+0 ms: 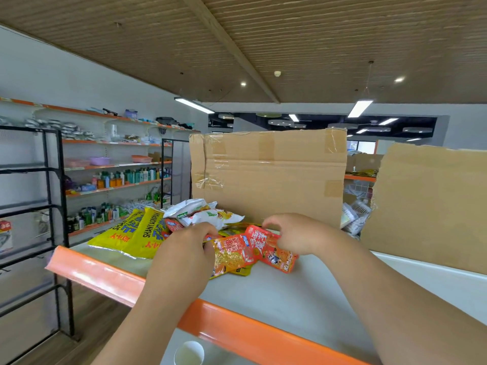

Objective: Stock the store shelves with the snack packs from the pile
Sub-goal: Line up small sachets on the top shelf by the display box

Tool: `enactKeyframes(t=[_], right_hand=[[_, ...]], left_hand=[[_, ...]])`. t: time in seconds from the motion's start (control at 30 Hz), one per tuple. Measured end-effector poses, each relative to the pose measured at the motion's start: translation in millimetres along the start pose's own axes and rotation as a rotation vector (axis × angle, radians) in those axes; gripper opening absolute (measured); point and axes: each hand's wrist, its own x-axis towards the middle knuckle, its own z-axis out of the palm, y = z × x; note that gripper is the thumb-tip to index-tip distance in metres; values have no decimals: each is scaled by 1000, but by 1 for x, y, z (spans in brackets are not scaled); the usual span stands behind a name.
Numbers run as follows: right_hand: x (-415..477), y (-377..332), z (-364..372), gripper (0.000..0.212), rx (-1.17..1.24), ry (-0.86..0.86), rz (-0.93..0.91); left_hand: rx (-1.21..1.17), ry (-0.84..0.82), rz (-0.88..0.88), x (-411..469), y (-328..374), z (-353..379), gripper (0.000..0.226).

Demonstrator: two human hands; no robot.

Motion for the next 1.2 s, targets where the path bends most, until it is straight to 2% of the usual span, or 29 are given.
enactKeyframes(t=[0.13, 0.27, 0.33, 0.4, 0.57, 0.73, 0.87, 1.03, 1.2], right_hand=[[-7, 2, 1, 39, -187, -74, 50], [3, 2, 10, 58, 3, -108, -1], [7, 0, 12, 59, -6, -144, -29], [7, -1, 12, 62, -32, -133, -27], [-4, -6, 3, 70, -102, -161, 13], [-16, -9, -9, 84, -178, -216, 47], [-23, -17, -20, 78, -234, -226, 28], [-25, -14, -30, 66, -126, -242, 19], [-27, -4, -45, 67, 63, -391, 30]], left_hand=[[72, -6, 108, 0, 2, 5, 29], [124, -210, 188, 2, 6, 4, 57], [144, -283, 195, 3, 6, 4, 73], [177, -302, 200, 3, 7, 4, 79], [168, -310, 222, 4, 4, 6, 70], [120, -275, 232, 6, 1, 8, 51], [86, -230, 227, 5, 1, 8, 50], [39, -122, 198, 2, 0, 7, 49], [38, -116, 173, -1, 5, 2, 53]])
